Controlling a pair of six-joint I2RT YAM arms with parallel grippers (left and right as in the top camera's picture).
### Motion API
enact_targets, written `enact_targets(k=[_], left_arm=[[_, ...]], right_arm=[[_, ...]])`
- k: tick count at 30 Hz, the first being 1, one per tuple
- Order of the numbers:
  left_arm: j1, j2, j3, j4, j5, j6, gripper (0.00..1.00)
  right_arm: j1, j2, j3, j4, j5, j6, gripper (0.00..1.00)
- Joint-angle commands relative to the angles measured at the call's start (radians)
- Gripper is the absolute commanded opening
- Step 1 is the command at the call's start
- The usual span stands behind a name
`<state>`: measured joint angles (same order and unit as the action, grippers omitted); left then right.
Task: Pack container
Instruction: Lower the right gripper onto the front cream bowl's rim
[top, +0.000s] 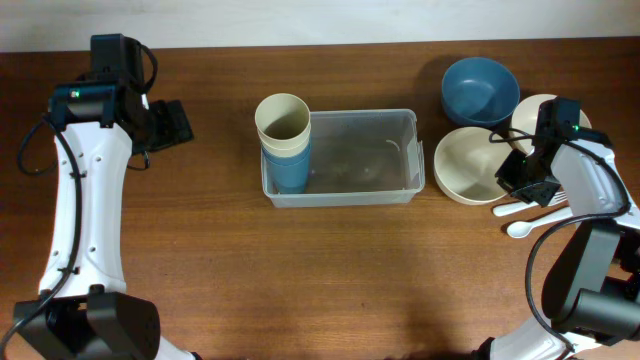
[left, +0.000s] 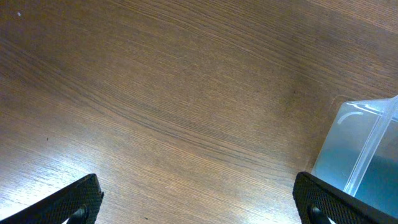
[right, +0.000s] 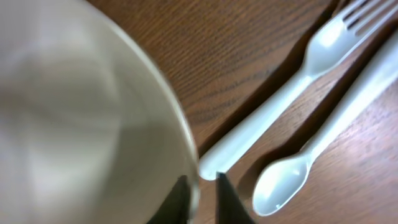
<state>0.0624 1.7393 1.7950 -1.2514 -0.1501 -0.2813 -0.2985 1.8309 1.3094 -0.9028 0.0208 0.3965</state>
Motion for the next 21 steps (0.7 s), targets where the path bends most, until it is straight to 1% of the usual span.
enact_targets(k=[1, 2, 9, 21], left_arm=[[0.004, 0.000, -0.011, 0.002, -0.004, -0.010, 1.00], [0.004, 0.000, -0.011, 0.002, -0.004, -0.010, 1.00], [0.004, 0.000, -0.011, 0.002, -0.004, -0.010, 1.00], [0.004, 0.000, -0.011, 0.002, -0.004, -0.010, 1.00]], right_arm=[[-0.002, 0.008, -0.002, 0.006, 0.001, 0.005, 0.05], [-0.002, 0.008, -0.002, 0.007, 0.002, 0.005, 0.04], [-0.002, 0.008, 0.030, -0.011, -0.019, 0.005, 0.04], [-0.002, 0.008, 0.211, -0.173, -0.021, 0.004, 0.04]])
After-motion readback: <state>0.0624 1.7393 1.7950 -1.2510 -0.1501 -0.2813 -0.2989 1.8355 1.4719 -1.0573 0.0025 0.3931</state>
